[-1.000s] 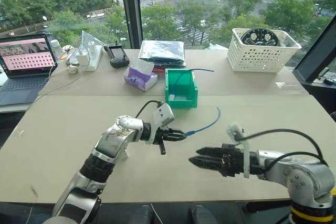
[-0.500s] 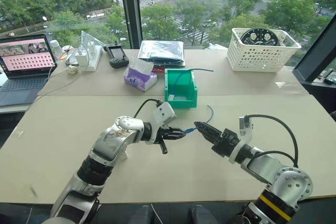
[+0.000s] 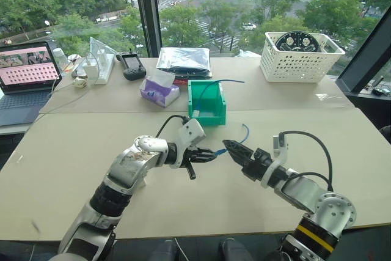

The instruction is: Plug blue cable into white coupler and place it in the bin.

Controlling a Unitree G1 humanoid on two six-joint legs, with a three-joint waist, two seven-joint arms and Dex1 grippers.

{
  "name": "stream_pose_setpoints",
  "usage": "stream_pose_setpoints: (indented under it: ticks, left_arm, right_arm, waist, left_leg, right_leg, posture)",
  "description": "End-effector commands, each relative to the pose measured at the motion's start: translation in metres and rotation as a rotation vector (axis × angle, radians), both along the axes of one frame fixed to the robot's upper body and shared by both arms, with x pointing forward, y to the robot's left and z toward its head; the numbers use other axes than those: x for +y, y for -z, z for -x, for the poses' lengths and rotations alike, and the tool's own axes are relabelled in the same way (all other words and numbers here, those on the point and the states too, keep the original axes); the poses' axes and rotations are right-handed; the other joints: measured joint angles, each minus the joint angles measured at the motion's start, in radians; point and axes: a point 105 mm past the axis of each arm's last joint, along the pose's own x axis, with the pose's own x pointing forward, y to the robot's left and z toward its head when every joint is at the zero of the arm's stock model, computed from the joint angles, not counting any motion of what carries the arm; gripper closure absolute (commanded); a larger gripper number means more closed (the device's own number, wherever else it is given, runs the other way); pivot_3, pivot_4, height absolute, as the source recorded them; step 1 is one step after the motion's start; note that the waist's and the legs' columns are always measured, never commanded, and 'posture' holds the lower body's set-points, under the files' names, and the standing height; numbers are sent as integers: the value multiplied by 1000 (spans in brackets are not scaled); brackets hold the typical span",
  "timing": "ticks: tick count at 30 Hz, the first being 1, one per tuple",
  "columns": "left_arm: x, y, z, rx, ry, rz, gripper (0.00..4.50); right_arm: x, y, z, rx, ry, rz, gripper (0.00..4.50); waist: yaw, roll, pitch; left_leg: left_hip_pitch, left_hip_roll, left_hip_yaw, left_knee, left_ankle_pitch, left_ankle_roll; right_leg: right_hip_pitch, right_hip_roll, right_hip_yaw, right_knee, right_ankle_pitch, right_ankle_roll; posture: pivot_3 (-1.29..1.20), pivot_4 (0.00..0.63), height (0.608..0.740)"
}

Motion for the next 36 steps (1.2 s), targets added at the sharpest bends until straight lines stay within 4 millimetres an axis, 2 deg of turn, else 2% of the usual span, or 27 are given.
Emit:
stream_pose_setpoints:
  ticks: [1, 7, 10, 11, 16, 19, 24, 26, 28, 30, 33, 36]
  left_arm:
    - [-8, -12, 5, -51, 50, 22, 4492]
    - [-11, -10, 8, -52, 71, 19, 4492]
    - [-10, -11, 6, -59, 66, 19, 4492]
    - [-10, -11, 5, -62, 64, 19, 4492]
    - [-8, -11, 3, -69, 58, 15, 4492]
    - [-7, -10, 4, -67, 62, 10, 4492]
    - [-6, -11, 4, -50, 61, 22, 4492]
    - [-4, -17, 2, -26, 43, 63, 3489]
    - [1, -27, 0, -28, 27, 101, 2988]
    - [9, -38, -4, -43, 8, 127, 2292]
    - [37, -64, -13, -56, -80, 212, 1278]
    - [80, -89, -12, -97, -154, 276, 64]
  right_arm:
    - [15, -15, 0, -46, -38, -65, 764]
    - [16, -16, 0, -34, -46, -66, 764]
    - [15, -15, 1, -23, -52, -62, 1467]
    - [15, -15, 1, -19, -54, -62, 1917]
    - [14, -14, 3, -2, -57, -68, 3604]
    - [14, -14, 4, 2, -54, -73, 4477]
    - [11, -18, 2, -1, -40, -82, 4477]
    - [8, -23, -1, -12, -26, -91, 4500]
    - [4, -30, -5, -34, -13, -94, 4500]
    - [0, -37, -9, -53, -6, -98, 4500]
    - [-3, -46, -15, -82, -6, -89, 4500]
    - [-2, -54, -22, -107, -27, -81, 4500]
  waist:
    - [0, 0, 0]
    - [0, 0, 0]
    - [1, 0, 0]
    - [0, 0, 0]
    - [1, 0, 0]
    - [1, 0, 0]
    - [1, 0, 0]
    - [1, 0, 0]
    - [1, 0, 0]
    - [1, 0, 0]
    - [1, 0, 0]
    - [-9, 0, 1]
  left_leg:
    - [0, 0, 0, 0, 0, 0]
    - [0, 0, 0, 0, 0, 0]
    - [-1, 0, 0, 0, 0, 0]
    - [-1, 0, 0, -1, 0, 0]
    - [-1, 1, 0, -1, 0, 0]
    - [-2, 1, 0, -1, 0, 0]
    - [-2, 1, 0, -2, 0, 0]
    - [-2, 1, 0, -1, 0, 0]
    - [-2, 2, 0, -1, 0, 0]
    - [-2, 2, 0, -1, 0, 0]
    - [-2, 2, 0, -1, 0, 0]
    - [-2, 3, 1, -2, 0, 0]
  right_leg:
    - [0, 0, 0, 0, 0, 0]
    - [0, 0, 0, -1, 0, 1]
    - [1, 0, 0, -3, 0, 1]
    - [1, 0, 0, -3, -1, 1]
    - [1, 0, 0, -6, -1, 1]
    - [1, 0, 0, -7, -1, 2]
    - [1, 1, 0, -7, -2, 4]
    - [1, 1, 0, -8, -3, 5]
    - [1, 1, 0, -8, -3, 5]
    - [1, 1, 0, -8, -3, 6]
    - [1, 1, -1, -8, -3, 6]
    - [0, 2, 0, -8, -3, 5]
  posture:
    - [0, 150, 728]
    - [0, 150, 728]
    - [0, 150, 728]
    - [0, 150, 728]
    - [0, 150, 728]
    - [0, 150, 728]
    - [0, 150, 728]
    - [0, 150, 728]
    - [0, 150, 728]
    - [0, 150, 728]
    - [0, 150, 728]
    - [0, 150, 728]
